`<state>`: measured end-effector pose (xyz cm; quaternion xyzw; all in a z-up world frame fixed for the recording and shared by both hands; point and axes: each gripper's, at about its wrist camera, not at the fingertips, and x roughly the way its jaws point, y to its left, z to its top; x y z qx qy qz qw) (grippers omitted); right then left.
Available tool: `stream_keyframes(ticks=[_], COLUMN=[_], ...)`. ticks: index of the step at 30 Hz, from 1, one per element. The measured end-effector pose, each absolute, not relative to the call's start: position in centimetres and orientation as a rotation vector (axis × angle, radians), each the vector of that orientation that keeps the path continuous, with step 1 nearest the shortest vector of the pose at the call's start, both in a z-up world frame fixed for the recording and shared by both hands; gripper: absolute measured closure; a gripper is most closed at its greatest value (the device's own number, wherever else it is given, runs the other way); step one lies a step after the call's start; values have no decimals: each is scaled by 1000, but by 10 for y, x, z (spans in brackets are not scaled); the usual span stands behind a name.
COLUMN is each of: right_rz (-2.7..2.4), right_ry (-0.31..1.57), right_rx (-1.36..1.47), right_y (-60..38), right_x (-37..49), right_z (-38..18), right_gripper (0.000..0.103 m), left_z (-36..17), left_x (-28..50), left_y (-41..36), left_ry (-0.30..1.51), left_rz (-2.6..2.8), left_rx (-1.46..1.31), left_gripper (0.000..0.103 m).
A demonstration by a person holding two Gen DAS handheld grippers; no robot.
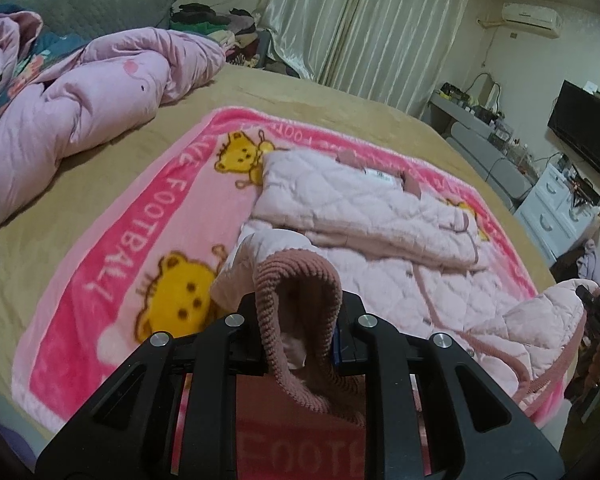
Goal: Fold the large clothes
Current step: 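Lift the hem with both tools and carry it toward the collar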
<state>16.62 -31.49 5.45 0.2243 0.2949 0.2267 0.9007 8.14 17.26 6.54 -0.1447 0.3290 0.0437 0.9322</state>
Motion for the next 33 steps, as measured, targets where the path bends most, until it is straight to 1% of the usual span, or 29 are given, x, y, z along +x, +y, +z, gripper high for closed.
stream_keyframes(ticks=[8,18,26,33], right_rz=[481,464,439,420], right_ry=[525,441,396,386], right_rx=[461,460,460,465], right_y=[-313,-314,-314,-315], right_x=[203,237,265,289], right_z=[87,118,126,122], right_gripper=[91,91,91,91], left_z=[96,135,147,146], left_x=[113,145,166,186], left_y=[183,178,175,175], left_ry=[631,575,553,547], left_rz=[89,109,137,169], left_rx=[-314,-255,-224,-190], left_gripper=[90,90,90,90])
